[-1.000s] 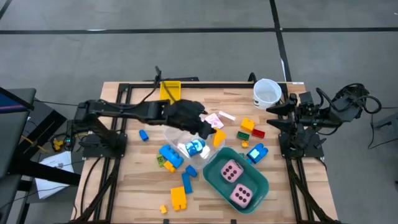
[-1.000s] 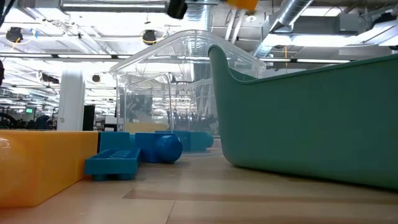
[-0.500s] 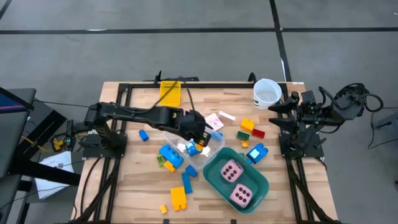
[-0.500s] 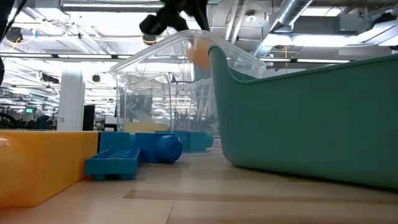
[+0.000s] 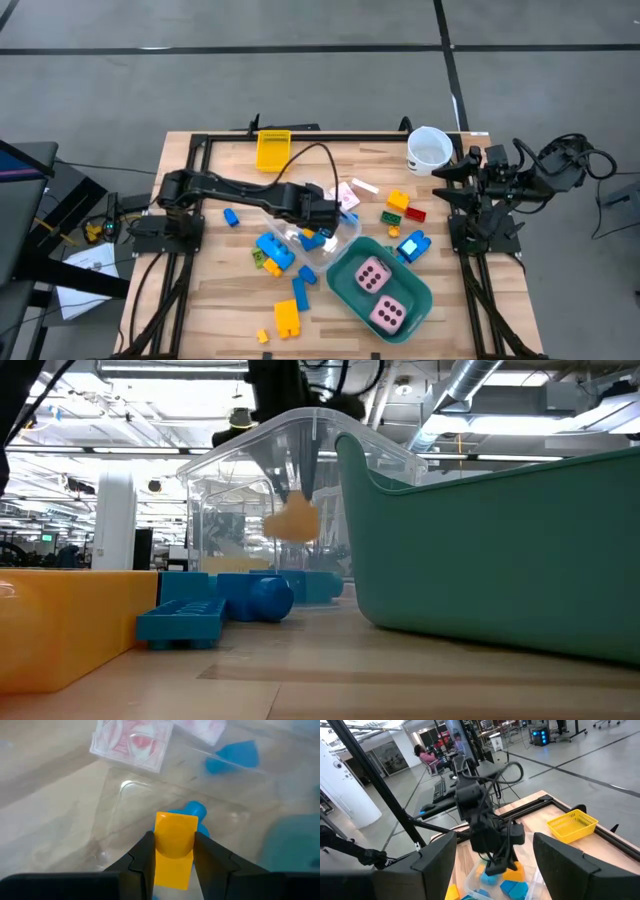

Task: Pick & Place Toys
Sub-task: Put the yellow game piece into the transparent bin, then put the blue game piece into the transparent bin

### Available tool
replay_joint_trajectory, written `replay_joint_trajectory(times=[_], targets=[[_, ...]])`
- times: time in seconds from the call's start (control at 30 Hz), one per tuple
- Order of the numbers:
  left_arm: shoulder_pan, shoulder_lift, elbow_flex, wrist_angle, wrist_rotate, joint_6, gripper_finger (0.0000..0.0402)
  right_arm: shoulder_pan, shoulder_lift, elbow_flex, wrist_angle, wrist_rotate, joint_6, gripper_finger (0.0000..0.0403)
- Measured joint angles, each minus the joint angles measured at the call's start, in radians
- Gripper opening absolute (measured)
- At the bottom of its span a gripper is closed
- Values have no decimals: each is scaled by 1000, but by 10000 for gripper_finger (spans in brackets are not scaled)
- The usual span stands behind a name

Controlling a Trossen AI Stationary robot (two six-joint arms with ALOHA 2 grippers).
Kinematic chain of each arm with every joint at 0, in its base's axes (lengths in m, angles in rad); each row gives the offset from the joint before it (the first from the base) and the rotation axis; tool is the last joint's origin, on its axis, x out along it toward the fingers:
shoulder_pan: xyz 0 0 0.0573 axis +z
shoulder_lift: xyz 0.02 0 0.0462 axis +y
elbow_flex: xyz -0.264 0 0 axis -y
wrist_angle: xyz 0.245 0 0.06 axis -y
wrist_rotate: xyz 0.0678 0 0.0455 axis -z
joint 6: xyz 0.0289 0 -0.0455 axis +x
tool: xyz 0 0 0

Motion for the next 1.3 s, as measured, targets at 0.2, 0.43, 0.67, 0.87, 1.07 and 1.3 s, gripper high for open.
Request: replay_joint_trajectory(times=[0.2, 0.43, 0.67, 0.87, 1.07, 1.3], targets=[[8, 42, 0, 12, -6, -16, 101, 0, 0, 0, 0, 2, 0, 254], [43, 66, 0, -1, -18, -21, 101, 0, 0, 0, -2, 2, 0, 254], [59, 69, -1, -6, -41, -21, 101, 0, 0, 0, -3, 2, 0, 254], [63, 69, -1, -6, -45, -21, 102, 0, 0, 0, -4, 2, 0, 254], [63, 67, -1, -2, -24, -22, 133, 0, 0, 0, -10, 2, 0, 254], [63, 66, -1, -2, -12, -22, 187, 0, 0, 0, -15, 2, 0, 254]])
